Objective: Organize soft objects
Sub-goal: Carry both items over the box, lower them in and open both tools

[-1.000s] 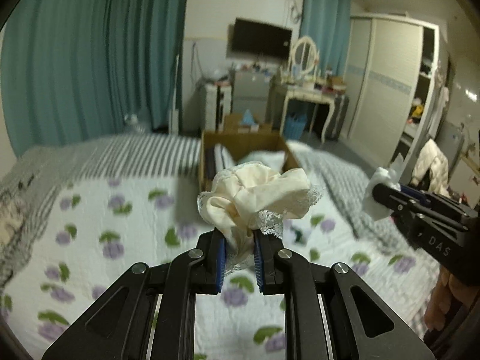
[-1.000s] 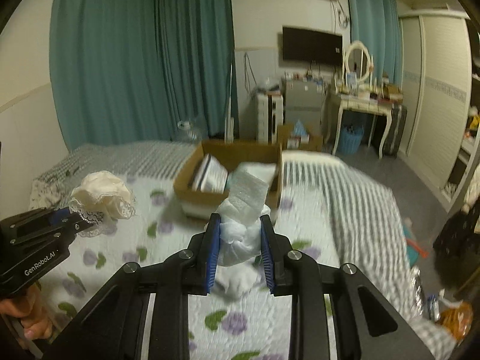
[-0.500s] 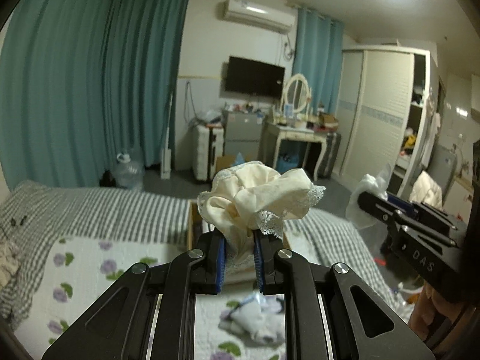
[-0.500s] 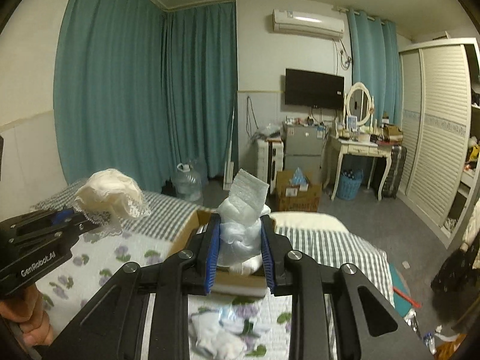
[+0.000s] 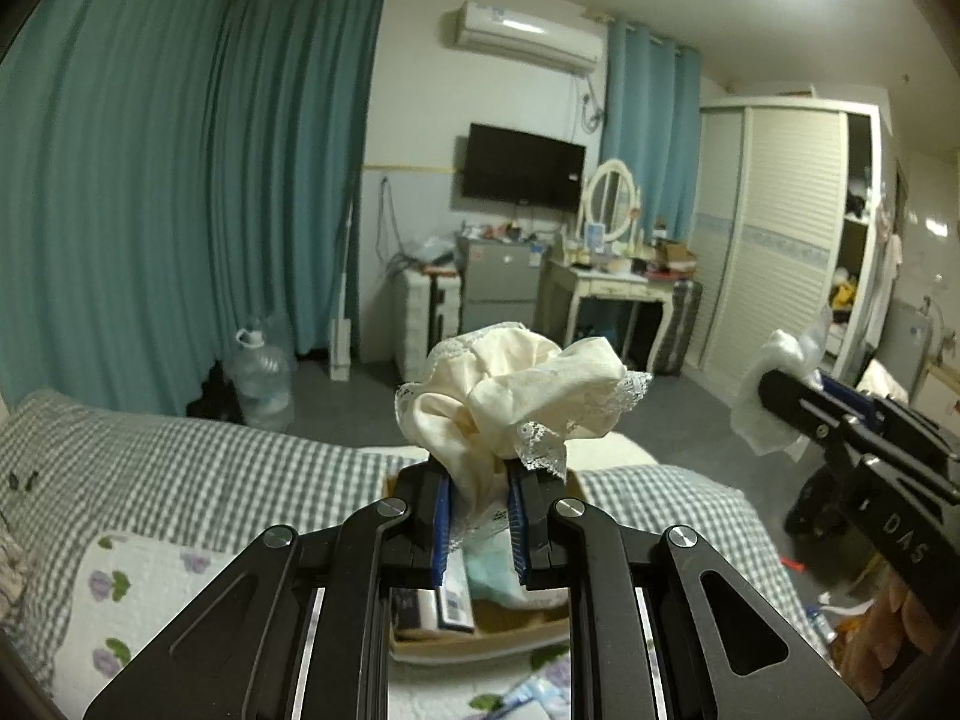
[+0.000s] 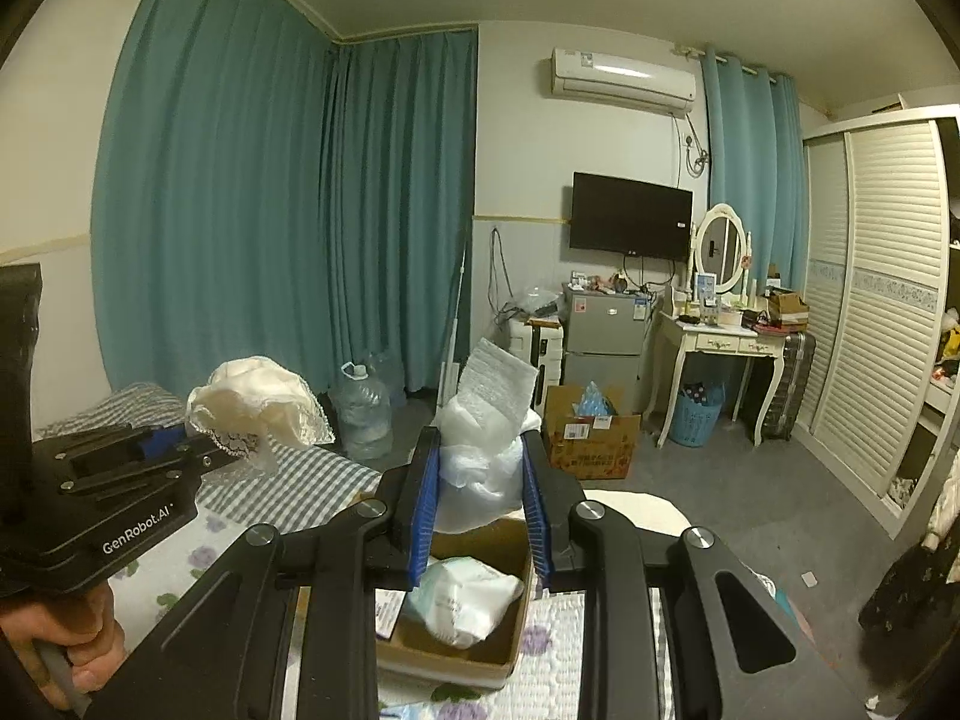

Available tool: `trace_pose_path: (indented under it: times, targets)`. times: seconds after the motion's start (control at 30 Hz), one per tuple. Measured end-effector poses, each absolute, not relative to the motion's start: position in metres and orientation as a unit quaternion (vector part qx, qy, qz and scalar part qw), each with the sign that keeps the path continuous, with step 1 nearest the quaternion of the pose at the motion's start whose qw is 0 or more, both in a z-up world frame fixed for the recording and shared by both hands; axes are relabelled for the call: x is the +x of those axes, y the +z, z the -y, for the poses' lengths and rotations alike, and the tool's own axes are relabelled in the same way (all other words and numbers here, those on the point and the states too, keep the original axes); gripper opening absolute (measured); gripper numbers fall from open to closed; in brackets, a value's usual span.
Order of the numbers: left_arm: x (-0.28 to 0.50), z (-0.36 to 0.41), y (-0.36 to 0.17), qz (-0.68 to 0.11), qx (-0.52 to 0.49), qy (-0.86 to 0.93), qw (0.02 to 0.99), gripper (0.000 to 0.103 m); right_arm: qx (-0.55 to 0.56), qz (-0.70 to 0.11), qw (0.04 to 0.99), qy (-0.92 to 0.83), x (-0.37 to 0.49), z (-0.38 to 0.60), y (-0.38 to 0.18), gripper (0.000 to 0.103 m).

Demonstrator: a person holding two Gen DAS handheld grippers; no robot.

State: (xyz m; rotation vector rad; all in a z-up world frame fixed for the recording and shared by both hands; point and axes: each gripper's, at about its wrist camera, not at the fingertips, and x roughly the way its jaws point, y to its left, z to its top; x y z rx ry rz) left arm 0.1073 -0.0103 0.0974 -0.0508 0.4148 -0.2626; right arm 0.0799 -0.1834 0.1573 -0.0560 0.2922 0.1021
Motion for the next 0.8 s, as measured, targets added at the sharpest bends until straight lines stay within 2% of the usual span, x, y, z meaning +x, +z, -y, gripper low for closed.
trace_pose_path:
  times: [0.27, 0.8]
  targets:
    - [0.172, 0.022, 0.045, -0.259, -0.025, -0.126, 0.957, 0.015, -0.029, -0.182, 0.982, 0.046, 0.149, 0.188, 0.114, 0.026]
    - [0.251, 0.049, -0.069, -0.376, 0.002, -0.109, 0.92, 0.015, -0.064, -0.312, 0.945, 0.066, 0.256, 0.189, -0.033, 0.026]
